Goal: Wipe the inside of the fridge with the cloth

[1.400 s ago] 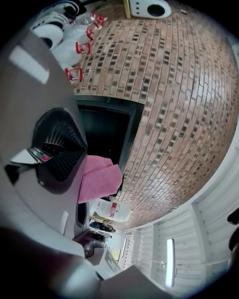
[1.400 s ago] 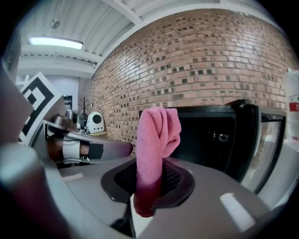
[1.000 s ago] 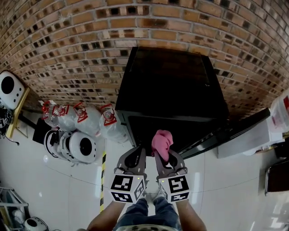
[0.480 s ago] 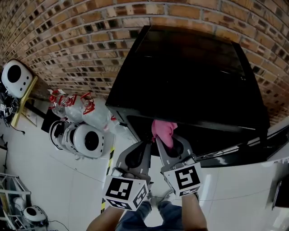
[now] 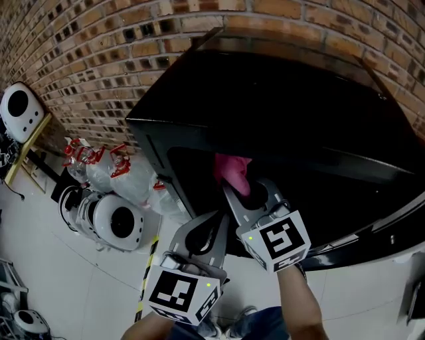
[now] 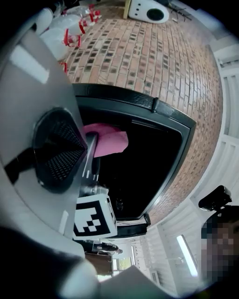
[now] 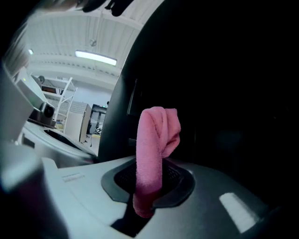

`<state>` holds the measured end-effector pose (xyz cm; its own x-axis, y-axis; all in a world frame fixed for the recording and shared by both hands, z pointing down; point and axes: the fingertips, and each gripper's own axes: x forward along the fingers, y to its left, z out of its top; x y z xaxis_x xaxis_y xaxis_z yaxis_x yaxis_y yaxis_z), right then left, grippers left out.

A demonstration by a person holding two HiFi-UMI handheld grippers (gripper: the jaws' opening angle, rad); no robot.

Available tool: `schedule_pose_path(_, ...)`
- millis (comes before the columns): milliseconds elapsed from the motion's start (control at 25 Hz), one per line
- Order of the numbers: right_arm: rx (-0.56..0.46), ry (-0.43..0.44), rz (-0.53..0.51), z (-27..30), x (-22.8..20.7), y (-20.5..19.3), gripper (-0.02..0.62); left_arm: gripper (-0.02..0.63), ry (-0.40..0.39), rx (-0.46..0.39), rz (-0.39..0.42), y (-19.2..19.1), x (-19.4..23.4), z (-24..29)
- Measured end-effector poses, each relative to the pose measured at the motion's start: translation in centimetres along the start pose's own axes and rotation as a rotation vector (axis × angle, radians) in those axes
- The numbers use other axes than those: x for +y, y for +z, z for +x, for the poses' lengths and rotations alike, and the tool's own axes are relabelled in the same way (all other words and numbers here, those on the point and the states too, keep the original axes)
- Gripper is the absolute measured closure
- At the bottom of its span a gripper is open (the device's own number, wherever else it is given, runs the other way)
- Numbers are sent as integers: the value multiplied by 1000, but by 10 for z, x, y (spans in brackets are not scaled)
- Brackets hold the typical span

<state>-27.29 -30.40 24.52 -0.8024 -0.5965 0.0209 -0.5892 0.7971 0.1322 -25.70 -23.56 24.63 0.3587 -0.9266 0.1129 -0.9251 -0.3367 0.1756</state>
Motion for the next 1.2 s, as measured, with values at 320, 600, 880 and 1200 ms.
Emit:
schedule_pose_path(320,-90,1,-17,33,-36,-16,534,597,-81,-111,24,-33,-1,27)
schedule_pose_path(600,-103,-84,-59,70,-89,-34,535,597,-123,-200,59,-70,4,30)
schedule_pose_path(880,-78,-147,-68,96,-127,-49,534,597,-102,-221,85,-93,7,41)
schedule_pose_path(1200,-40,-337,22,81,-174,-66,534,597,-86,-222,63,-105,14,50)
